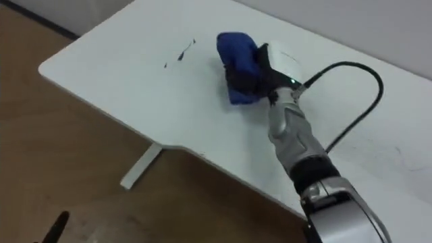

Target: Wipe table

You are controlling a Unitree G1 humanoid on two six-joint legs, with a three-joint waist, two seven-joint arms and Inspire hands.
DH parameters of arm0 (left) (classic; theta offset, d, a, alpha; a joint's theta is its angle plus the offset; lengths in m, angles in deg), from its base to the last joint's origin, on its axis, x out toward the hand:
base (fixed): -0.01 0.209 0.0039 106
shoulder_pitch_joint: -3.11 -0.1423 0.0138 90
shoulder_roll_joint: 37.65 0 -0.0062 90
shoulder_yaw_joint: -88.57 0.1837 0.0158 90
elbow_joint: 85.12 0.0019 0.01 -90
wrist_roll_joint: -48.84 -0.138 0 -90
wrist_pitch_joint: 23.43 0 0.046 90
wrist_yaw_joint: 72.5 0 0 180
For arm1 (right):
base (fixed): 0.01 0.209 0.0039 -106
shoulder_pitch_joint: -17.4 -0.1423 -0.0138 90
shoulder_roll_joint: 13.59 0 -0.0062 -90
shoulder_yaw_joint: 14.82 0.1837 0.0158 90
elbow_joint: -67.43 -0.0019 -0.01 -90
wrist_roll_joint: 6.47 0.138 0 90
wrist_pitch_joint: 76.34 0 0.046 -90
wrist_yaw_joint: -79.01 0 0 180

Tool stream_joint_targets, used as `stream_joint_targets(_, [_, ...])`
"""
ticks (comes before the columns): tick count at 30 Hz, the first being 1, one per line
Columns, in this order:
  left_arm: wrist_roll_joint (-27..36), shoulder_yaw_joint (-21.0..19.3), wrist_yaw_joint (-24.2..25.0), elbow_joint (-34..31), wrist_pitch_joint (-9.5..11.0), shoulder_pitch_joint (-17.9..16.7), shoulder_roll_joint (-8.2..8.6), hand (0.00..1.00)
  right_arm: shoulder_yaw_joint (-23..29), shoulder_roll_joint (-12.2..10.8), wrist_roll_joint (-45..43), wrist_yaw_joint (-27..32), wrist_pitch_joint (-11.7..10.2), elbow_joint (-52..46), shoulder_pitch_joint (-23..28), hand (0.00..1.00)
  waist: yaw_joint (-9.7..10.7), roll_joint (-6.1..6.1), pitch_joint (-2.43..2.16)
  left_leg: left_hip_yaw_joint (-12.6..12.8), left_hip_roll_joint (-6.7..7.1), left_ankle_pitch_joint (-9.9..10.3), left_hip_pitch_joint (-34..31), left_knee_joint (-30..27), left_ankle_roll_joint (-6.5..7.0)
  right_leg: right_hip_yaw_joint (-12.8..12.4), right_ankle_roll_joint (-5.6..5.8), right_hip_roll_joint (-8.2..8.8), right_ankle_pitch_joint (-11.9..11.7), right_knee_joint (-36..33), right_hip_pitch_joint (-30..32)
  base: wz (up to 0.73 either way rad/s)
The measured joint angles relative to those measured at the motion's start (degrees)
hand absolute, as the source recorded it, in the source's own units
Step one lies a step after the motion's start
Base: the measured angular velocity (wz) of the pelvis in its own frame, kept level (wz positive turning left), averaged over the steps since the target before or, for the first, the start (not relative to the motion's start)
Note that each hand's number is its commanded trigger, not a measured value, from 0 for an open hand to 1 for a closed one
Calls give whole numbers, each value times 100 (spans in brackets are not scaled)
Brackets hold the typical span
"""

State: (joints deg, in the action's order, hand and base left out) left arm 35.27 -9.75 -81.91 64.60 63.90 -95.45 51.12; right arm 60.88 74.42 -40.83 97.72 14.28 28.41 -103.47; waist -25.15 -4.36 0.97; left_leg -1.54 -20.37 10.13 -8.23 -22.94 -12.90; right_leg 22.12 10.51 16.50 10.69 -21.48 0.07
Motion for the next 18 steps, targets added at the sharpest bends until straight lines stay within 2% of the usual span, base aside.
stream_joint_targets(1, [63, -3, 28, -3, -5, -216, 45, 0, 2, 250, -14, -87, 12, 6, 414, 100, 140, -28, -13, 180, -200, -269, 57, 137, 274, 60, -109, -147, 253, -287, 49, 22])
stream_joint_targets(2, [44, -44, 85, -2, -35, -399, 148, 0, 251, 489, 51, -119, -66, -37, 868, 100, 353, -39, -16, 277, -226, -478, 99, 256, 319, 125, -207, -215, 419, -396, 59, 27])
stream_joint_targets(3, [51, -65, 119, -2, -55, -479, 202, 0, 422, 583, 47, -94, -79, -94, 1037, 100, 483, -12, -9, 404, -204, -504, 114, 258, 286, 168, -235, -243, 455, -418, 55, 24])
stream_joint_targets(4, [45, -95, 133, -2, -76, -535, 264, 0, 717, 748, 33, -77, -54, -100, 1280, 100, 700, -36, -23, 717, -126, -518, 166, 264, 261, 208, -302, -296, 492, -414, 49, 15])
stream_joint_targets(5, [46, -118, 132, -2, -71, -554, 273, 0, 951, 841, 24, -107, 65, -92, 1411, 100, 854, -30, -11, 932, 3, -518, 237, 281, 260, 217, -362, -341, 514, -372, 32, 7])
stream_joint_targets(7, [46, -175, 132, -8, -37, -513, 266, 0, 1106, 971, 25, -223, 178, -84, 1448, 100, 1127, -12, -7, 1270, 94, -511, 278, 214, 260, 226, -485, -422, 494, -285, 29, -10])
stream_joint_targets(8, [46, -179, 129, -20, -37, -437, 260, 0, 1108, 1021, 30, -297, 254, -92, 1456, 100, 1220, 8, -10, 1406, 144, -482, 282, 125, 301, 219, -559, -486, 452, -195, 12, -20])
stream_joint_targets(10, [52, -158, 121, -62, -33, -319, 263, 0, 1086, 1004, 25, -382, 325, -122, 1419, 100, 1220, 22, -10, 1435, 269, -420, 319, 114, 404, 113, -632, -589, 401, -83, 4, -31])
stream_joint_targets(11, [55, -155, 120, -64, -26, -238, 286, 0, 949, 969, 2, -462, 431, -242, 1380, 100, 1081, 54, -11, 1490, 298, -360, 462, 190, 472, -48, -668, -673, 360, -24, 8, -55])
stream_joint_targets(12, [55, -159, 116, -69, -32, -231, 307, 0, 858, 952, -47, -492, 484, -323, 1357, 100, 971, 111, 6, 1500, 313, -334, 558, 245, 477, -174, -688, -713, 334, -5, 20, -86])
stream_joint_targets(13, [34, -167, 114, -90, -89, -233, 360, 0, 672, 890, -271, -580, 575, -594, 1333, 100, 776, 144, -13, 1498, 349, -288, 701, 371, 521, -389, -712, -759, 307, -10, 83, -84])
stream_joint_targets(16, [34, -163, 105, -222, -259, -345, 547, 0, 330, 519, -736, -763, 647, -806, 920, 100, 638, 198, -29, 1494, 506, -277, 865, 783, 523, -642, -672, -762, 231, 7, 290, -44])
stream_joint_targets(18, [53, -163, 105, -282, -366, -416, 647, 0, 244, 450, -781, -783, 651, -845, 783, 100, 537, 258, -29, 1395, 615, -294, 956, 1029, 465, -733, -620, -759, 108, 128, 305, -21])
